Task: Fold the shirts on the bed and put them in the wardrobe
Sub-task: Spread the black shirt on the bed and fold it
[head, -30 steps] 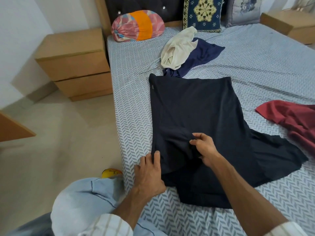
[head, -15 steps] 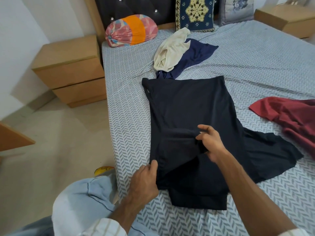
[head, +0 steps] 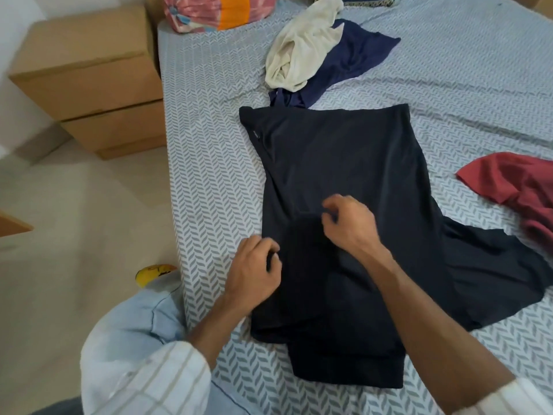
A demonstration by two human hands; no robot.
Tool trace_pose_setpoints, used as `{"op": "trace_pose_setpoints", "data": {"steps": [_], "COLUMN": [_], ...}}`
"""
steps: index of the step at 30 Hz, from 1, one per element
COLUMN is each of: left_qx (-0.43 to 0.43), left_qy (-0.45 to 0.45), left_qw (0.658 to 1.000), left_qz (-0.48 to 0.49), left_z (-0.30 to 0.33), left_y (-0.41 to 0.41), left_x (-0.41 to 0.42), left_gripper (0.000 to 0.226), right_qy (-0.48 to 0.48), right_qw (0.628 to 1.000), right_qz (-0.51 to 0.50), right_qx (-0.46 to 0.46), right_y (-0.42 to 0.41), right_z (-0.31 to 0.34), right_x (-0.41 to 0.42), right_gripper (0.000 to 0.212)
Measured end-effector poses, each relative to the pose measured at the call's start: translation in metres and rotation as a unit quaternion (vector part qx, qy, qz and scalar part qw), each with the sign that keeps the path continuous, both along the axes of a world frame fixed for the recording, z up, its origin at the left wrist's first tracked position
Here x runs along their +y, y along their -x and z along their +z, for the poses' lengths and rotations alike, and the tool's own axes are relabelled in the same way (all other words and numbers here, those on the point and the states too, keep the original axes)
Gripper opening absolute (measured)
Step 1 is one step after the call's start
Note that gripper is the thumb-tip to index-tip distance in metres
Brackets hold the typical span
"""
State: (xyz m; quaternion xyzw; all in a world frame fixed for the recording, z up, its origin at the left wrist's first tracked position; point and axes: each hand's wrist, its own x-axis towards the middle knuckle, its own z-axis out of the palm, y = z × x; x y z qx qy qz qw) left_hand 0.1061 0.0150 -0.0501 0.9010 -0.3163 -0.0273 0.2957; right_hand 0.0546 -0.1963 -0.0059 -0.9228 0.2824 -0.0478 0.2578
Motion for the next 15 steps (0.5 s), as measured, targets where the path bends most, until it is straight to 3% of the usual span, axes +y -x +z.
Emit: {"op": "trace_pose_setpoints", "data": {"steps": [3, 8, 11, 15], "left_qx": [0.041, 0.199, 0.317, 0.337], "left_qy": [-0.014, -0.052, -0.005, 0.024], "left_qw": [0.999, 0.978, 0.948, 0.941], "left_qz": [0.006, 0.040, 0.037, 0.014], "left_z": [-0.001, -0.001, 0.002, -0.003], "left_y": [-0.035, -0.100, -0.117, -0.126], "left_x": [-0.037, -0.072, -0.067, -0.065], "left_gripper": [0.016, 0.025, 0.026, 0.028], "right_qy": [-0.053, -0.069, -0.055, -0.026], "right_qw": [0.998, 0.996, 0.994, 0.993], "right_qz": [0.021, 0.056, 0.088, 0.087], "right_qx": [-0.002, 0.026, 0.034, 0.075], "right_y": [-0.069, -0.186, -0.241, -0.306], "right_z": [0.004, -0.010, -0.013, -0.021], "right_x": [0.002, -0.004, -0.009, -0.013], "right_gripper": [0.025, 0.027, 0.022, 0.025]}}
